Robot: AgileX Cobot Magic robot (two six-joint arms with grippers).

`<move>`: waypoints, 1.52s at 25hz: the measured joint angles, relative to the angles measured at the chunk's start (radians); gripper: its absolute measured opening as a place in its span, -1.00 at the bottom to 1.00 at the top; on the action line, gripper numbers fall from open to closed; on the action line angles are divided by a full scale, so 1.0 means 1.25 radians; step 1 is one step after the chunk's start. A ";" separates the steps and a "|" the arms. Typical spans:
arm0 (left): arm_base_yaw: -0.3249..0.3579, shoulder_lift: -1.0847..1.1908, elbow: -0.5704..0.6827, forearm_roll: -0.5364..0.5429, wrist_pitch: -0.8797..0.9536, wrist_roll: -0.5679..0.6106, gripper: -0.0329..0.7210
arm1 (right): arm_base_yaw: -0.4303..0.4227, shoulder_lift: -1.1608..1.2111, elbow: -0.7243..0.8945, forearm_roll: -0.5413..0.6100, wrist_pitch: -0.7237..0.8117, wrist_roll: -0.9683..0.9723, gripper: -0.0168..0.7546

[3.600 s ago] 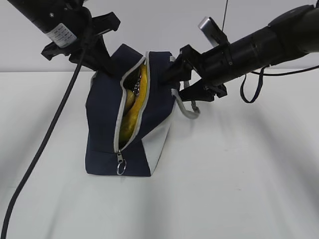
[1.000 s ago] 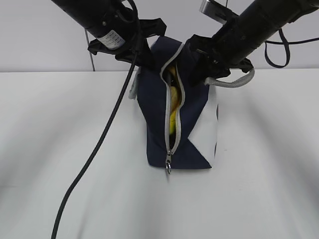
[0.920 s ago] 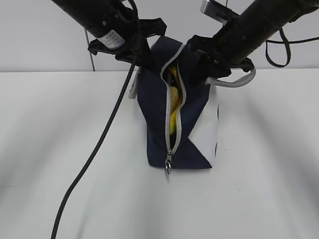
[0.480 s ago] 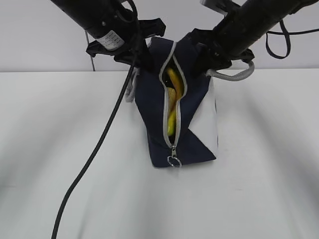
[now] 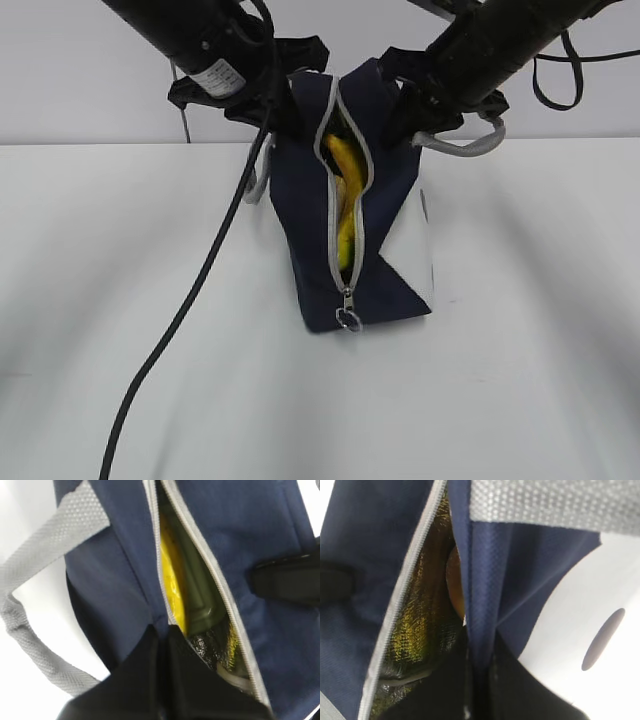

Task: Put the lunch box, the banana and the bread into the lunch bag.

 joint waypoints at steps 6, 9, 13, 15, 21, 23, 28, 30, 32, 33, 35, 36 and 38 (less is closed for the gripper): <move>0.000 -0.025 0.000 0.013 -0.022 0.000 -0.91 | 0.000 0.000 0.000 0.010 0.001 0.000 -0.95; 0.000 -0.026 0.000 0.017 -0.021 0.000 -0.91 | 0.000 0.001 0.000 0.010 0.001 0.000 -0.95; 0.000 -0.026 0.000 0.022 -0.021 0.000 -0.91 | 0.000 0.010 -0.004 0.010 0.001 0.000 -0.95; 0.000 -0.026 0.000 0.041 -0.020 0.000 -0.91 | 0.000 0.019 -0.006 0.017 0.006 0.000 -0.95; 0.000 -0.026 0.000 0.061 -0.010 0.000 -0.91 | 0.000 0.036 -0.007 0.025 0.015 0.000 -0.84; 0.000 -0.026 0.000 0.062 -0.005 0.000 -0.91 | 0.000 0.037 -0.007 0.028 0.017 0.000 -0.69; 0.000 -0.023 0.000 0.064 0.001 0.000 -0.85 | 0.000 0.039 -0.012 0.030 0.032 0.000 -0.06; 0.000 -0.023 0.000 0.064 0.001 0.000 -0.80 | 0.000 0.039 -0.019 0.028 0.042 0.000 -0.01; 0.000 -0.023 0.000 0.063 0.001 0.000 -0.70 | 0.000 0.041 -0.043 0.028 0.078 0.000 0.03; 0.000 -0.023 0.000 0.062 0.001 0.000 -0.63 | 0.000 0.041 -0.052 0.028 0.090 0.000 0.03; 0.000 -0.023 0.000 0.058 0.001 0.000 -0.45 | 0.000 0.041 -0.072 0.027 0.109 0.002 0.03; 0.000 -0.023 0.000 0.056 0.001 0.000 -0.34 | 0.000 0.041 -0.089 0.021 0.114 0.012 0.03; 0.000 -0.023 0.000 0.053 0.001 0.000 -0.04 | 0.000 0.041 -0.116 0.004 0.118 0.040 0.03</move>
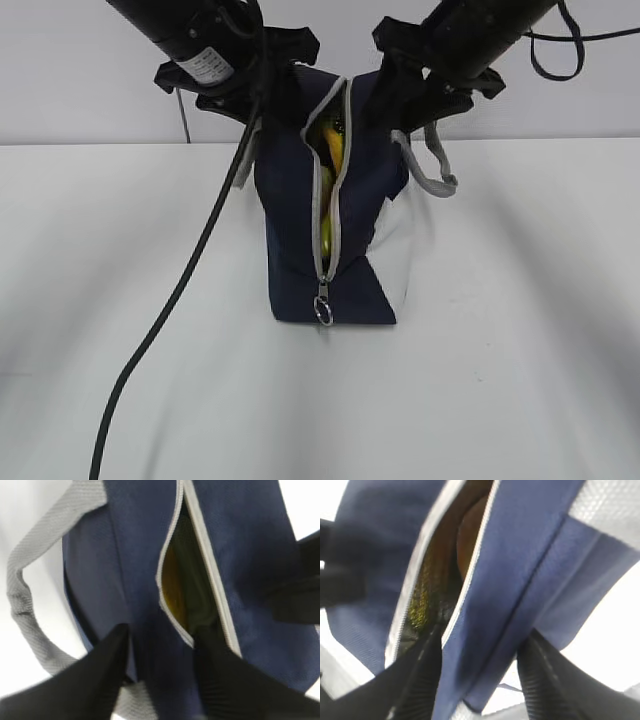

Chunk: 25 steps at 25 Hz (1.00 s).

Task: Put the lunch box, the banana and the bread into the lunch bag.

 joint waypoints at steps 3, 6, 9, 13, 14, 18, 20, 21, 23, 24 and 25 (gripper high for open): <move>0.000 0.000 0.000 -0.008 0.000 0.000 0.39 | 0.000 0.000 -0.036 -0.053 0.004 0.054 0.04; 0.000 -0.006 0.000 -0.008 0.002 0.000 0.61 | 0.000 -0.010 -0.044 -0.103 0.008 0.084 0.04; 0.000 -0.020 0.000 -0.008 0.003 0.003 0.65 | 0.000 -0.032 -0.047 -0.119 0.009 0.095 0.04; 0.000 -0.042 0.000 -0.008 0.007 0.009 0.65 | 0.000 -0.056 -0.048 -0.123 0.011 0.100 0.04; 0.000 -0.048 0.000 -0.007 0.010 0.012 0.65 | 0.000 -0.058 -0.048 -0.125 0.011 0.101 0.04; 0.000 -0.074 0.000 -0.007 0.023 0.030 0.65 | 0.000 -0.102 -0.034 -0.128 0.013 0.108 0.04; 0.000 -0.090 0.000 -0.002 0.036 0.033 0.65 | 0.000 -0.139 -0.007 -0.128 0.010 0.110 0.04; 0.000 -0.099 0.000 0.001 0.043 0.033 0.65 | 0.000 -0.158 0.012 -0.128 0.001 0.110 0.04; 0.000 -0.112 0.000 0.010 0.059 0.034 0.65 | 0.000 -0.204 0.074 -0.128 -0.032 0.110 0.04; 0.000 -0.116 0.000 0.015 0.067 0.035 0.65 | 0.000 -0.228 0.113 -0.128 -0.054 0.106 0.04; 0.000 -0.121 0.000 0.019 0.072 0.035 0.65 | 0.000 -0.248 0.156 -0.128 -0.077 0.105 0.04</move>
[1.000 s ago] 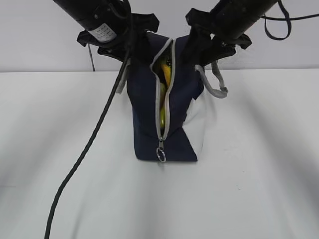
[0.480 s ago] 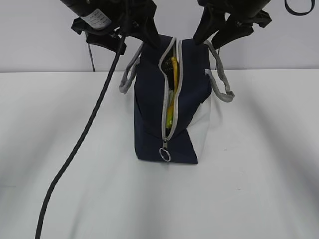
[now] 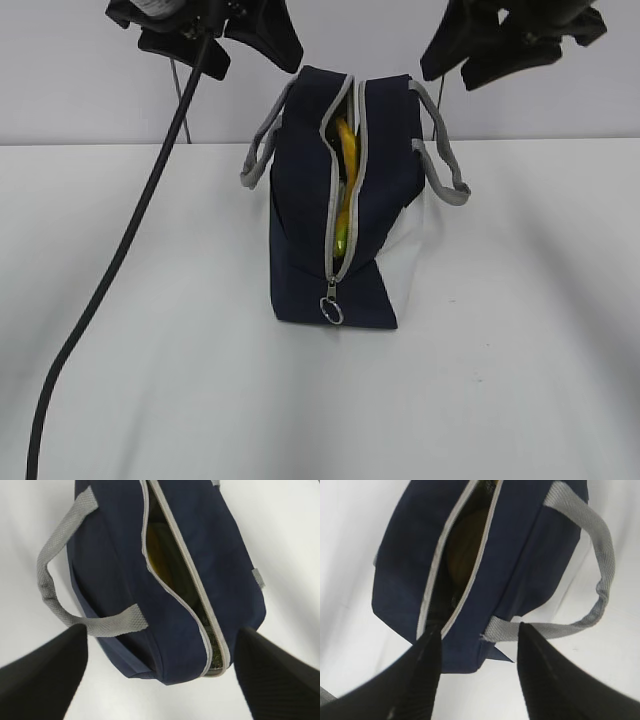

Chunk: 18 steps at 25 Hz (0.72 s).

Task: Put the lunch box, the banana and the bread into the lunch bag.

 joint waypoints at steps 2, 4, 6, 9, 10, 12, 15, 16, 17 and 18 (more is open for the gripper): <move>0.000 -0.005 0.000 0.004 0.011 0.000 0.64 | 0.000 -0.050 0.081 0.002 -0.047 -0.008 0.04; 0.000 -0.010 0.000 0.004 0.022 -0.001 0.62 | 0.000 -0.097 0.196 0.023 -0.110 -0.036 0.04; 0.000 -0.011 0.000 0.005 0.035 -0.001 0.58 | 0.000 -0.146 0.293 0.060 -0.171 -0.083 0.04; 0.000 -0.012 0.004 0.005 0.043 -0.002 0.52 | 0.000 -0.221 0.426 0.129 -0.245 -0.156 0.04; 0.000 -0.015 0.012 0.005 0.042 -0.003 0.52 | 0.000 -0.244 0.477 0.161 -0.272 -0.192 0.04; 0.000 -0.030 0.048 0.005 0.036 -0.005 0.51 | 0.000 -0.283 0.549 0.211 -0.304 -0.248 0.04; 0.000 -0.067 0.121 0.005 0.018 -0.007 0.51 | 0.000 -0.311 0.633 0.291 -0.333 -0.359 0.04; 0.000 -0.082 0.145 0.005 0.008 -0.007 0.50 | 0.000 -0.313 0.653 0.317 -0.338 -0.393 0.04; 0.000 -0.098 0.173 0.005 0.000 -0.007 0.50 | 0.000 -0.314 0.673 0.345 -0.343 -0.430 0.04; 0.000 -0.115 0.199 0.005 -0.007 -0.007 0.50 | 0.000 -0.314 0.705 0.392 -0.349 -0.488 0.04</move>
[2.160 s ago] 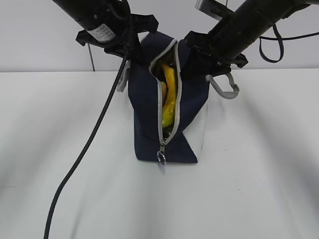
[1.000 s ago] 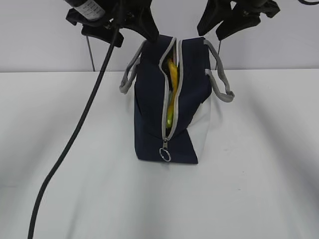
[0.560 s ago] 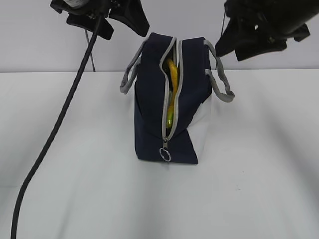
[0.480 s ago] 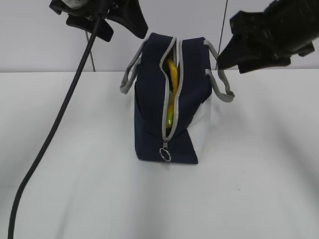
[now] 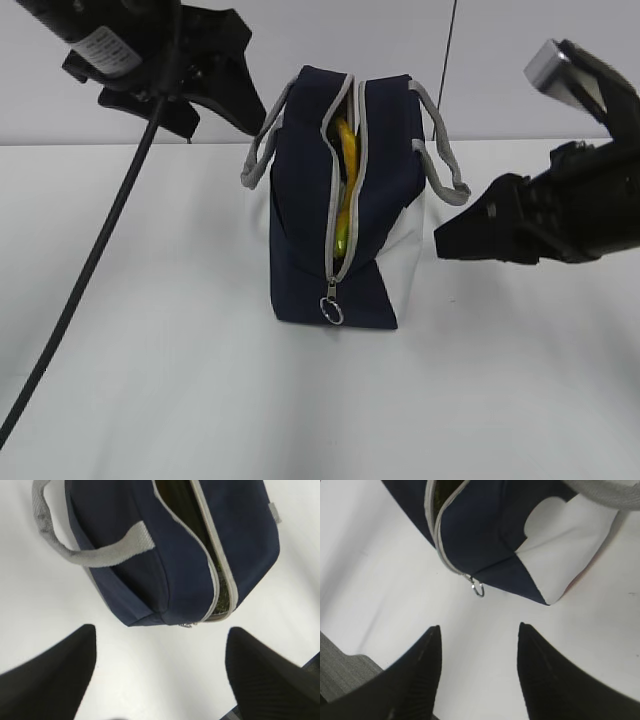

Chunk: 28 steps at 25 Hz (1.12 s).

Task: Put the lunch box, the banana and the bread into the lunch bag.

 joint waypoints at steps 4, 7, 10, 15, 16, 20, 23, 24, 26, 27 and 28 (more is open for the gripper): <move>0.000 -0.059 0.087 0.001 -0.022 0.000 0.49 | 0.000 0.000 0.100 0.211 -0.009 -0.251 0.04; 0.000 -0.112 0.150 0.001 -0.055 0.000 0.49 | 0.000 0.000 0.182 0.425 0.002 -0.484 0.04; 0.000 -0.163 0.210 0.001 -0.090 0.010 0.49 | 0.000 0.000 0.270 0.615 0.019 -0.707 0.04; 0.000 -0.214 0.278 0.002 -0.111 0.020 0.49 | 0.000 -0.003 0.303 0.681 0.022 -0.816 0.04; 0.000 -0.215 0.282 0.002 -0.111 0.020 0.49 | 0.000 -0.005 0.303 0.684 0.023 -0.819 0.04; 0.000 -0.215 0.288 0.003 -0.113 0.020 0.43 | 0.000 -0.004 0.303 0.684 0.021 -0.936 0.04; 0.000 -0.215 0.288 0.003 -0.128 0.021 0.38 | 0.000 0.005 0.303 0.640 0.024 -1.149 0.04; 0.000 -0.215 0.288 0.003 -0.132 0.021 0.37 | 0.000 0.016 0.303 0.636 0.035 -1.204 0.04; 0.000 -0.215 0.289 0.003 -0.136 0.021 0.37 | 0.000 0.061 0.303 0.657 0.072 -1.271 0.04; 0.000 -0.215 0.289 0.003 -0.138 0.021 0.36 | 0.000 0.086 0.303 0.665 0.091 -1.282 0.04; 0.000 -0.215 0.289 0.003 -0.137 0.021 0.36 | 0.000 0.114 0.303 0.676 0.119 -1.291 0.04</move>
